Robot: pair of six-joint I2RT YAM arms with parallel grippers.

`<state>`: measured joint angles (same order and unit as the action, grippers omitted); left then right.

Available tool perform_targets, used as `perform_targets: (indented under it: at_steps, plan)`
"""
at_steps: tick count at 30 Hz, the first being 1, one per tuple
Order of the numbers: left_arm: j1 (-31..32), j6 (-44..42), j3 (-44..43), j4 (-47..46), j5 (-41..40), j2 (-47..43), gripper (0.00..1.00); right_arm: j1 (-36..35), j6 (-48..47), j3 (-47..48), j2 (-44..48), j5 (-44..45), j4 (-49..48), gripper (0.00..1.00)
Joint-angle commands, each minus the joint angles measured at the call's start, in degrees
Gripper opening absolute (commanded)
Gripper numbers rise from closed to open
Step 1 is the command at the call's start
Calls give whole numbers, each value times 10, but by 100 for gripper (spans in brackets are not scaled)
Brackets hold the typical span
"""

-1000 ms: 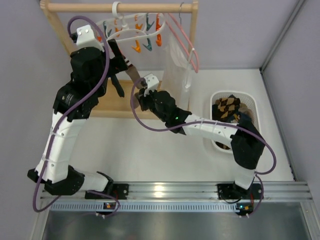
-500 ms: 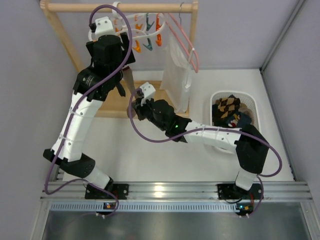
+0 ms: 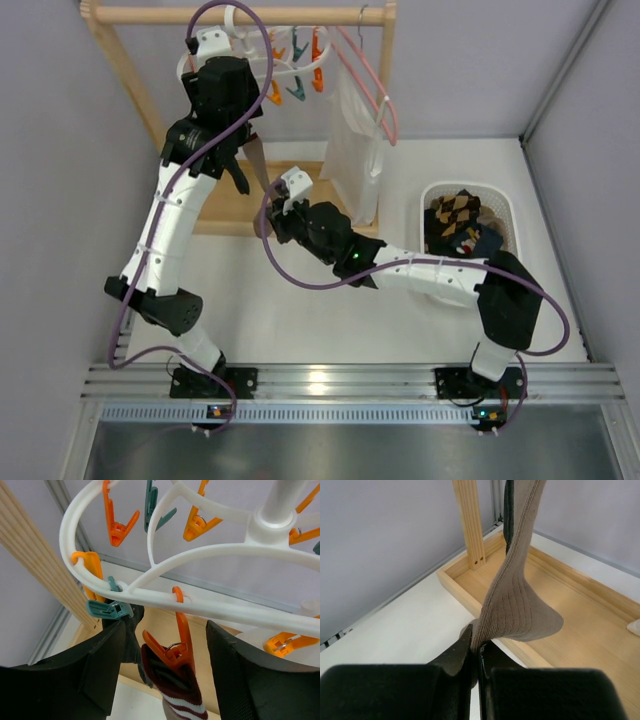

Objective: Remove the socks clipped to the hanger

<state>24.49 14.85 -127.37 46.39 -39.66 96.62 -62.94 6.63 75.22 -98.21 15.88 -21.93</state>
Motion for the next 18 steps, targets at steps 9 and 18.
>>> perform_targets:
  at_steps: [9,18]
  plan:
    - [-5,-14,-41,-16,-4,23,55,-29,11,-3,15,-2,-47,0]
    - [-17,-17,-48,-16,4,37,22,-35,13,-38,34,7,-58,0]
